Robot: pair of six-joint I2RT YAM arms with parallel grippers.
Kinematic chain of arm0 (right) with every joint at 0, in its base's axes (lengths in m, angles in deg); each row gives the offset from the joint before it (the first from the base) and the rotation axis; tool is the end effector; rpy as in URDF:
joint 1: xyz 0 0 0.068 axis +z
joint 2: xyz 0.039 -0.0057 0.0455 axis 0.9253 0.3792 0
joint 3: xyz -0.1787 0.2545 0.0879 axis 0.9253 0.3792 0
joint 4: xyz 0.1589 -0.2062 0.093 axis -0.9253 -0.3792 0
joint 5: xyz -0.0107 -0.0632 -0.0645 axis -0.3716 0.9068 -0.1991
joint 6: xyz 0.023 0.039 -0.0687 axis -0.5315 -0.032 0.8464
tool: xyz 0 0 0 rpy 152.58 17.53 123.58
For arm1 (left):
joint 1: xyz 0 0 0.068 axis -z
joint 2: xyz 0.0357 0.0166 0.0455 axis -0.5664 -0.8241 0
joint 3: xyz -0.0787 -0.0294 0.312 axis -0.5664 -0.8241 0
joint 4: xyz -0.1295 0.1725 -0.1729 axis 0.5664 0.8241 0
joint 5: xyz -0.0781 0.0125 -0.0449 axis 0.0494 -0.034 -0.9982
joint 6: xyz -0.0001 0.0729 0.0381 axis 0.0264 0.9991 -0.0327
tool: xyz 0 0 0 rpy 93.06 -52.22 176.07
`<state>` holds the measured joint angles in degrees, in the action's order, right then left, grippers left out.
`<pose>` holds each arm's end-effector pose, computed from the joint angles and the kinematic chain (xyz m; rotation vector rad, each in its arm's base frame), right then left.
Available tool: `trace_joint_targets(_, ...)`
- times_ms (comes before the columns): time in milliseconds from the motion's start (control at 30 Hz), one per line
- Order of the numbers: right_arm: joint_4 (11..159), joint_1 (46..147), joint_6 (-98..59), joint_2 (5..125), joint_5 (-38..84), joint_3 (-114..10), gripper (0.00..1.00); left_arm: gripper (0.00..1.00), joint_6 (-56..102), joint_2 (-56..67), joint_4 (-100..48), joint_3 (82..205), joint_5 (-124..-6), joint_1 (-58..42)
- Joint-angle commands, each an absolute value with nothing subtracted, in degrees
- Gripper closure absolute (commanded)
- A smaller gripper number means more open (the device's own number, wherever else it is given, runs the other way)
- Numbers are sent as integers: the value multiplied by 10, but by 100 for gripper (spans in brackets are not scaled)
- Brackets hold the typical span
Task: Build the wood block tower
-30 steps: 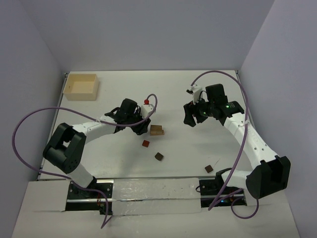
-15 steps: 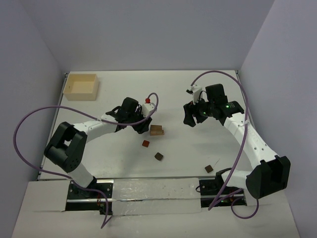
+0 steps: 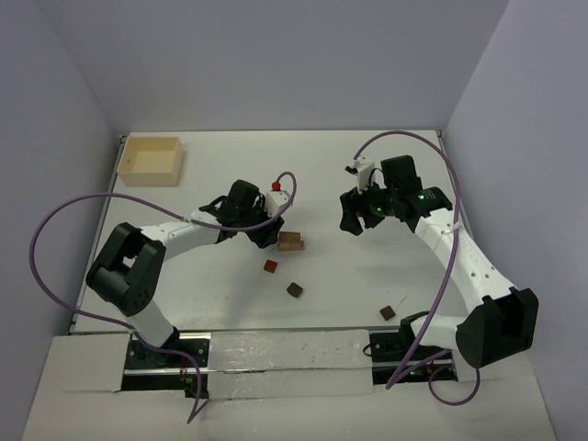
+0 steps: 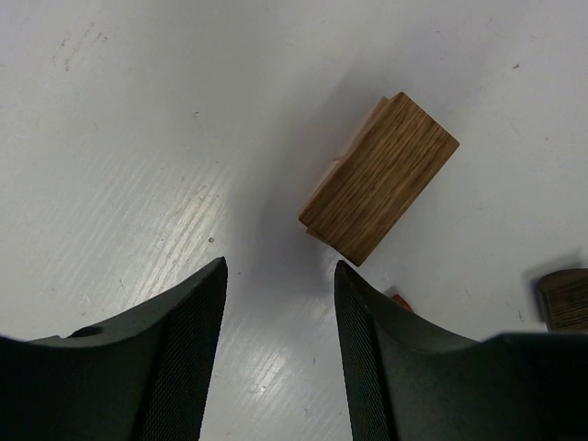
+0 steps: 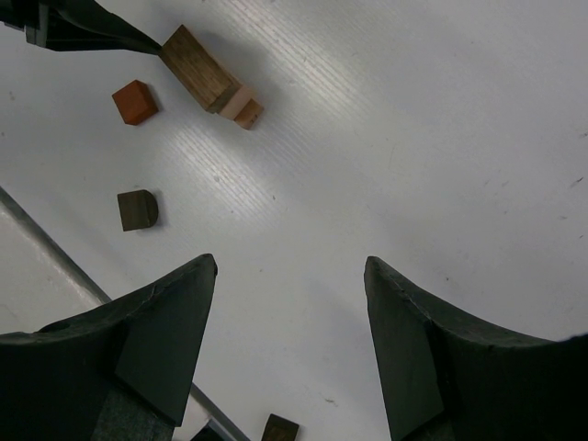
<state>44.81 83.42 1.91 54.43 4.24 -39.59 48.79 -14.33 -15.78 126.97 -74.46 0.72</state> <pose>0.2546 0.1043 0.3332 -0.8153 2.2340 0.5576 0.3011 -0.2389 0.1996 1.1387 2.1464 -0.5381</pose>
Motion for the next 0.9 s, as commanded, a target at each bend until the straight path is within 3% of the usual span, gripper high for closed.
trace_joint_targets(0, 471, 830, 17, 542, 37, -417, 27, 42, 487, -143, -172, 1296, -744, 13)
trace_joint_targets(667, 470, 831, 17, 546, 35, -419, 26, 42, 494, -135, -169, 1297, -736, 19)
trace_joint_targets(867, 471, 830, 16, 548, 31, -419, 26, 45, 502, -113, -165, 1285, -742, 19)
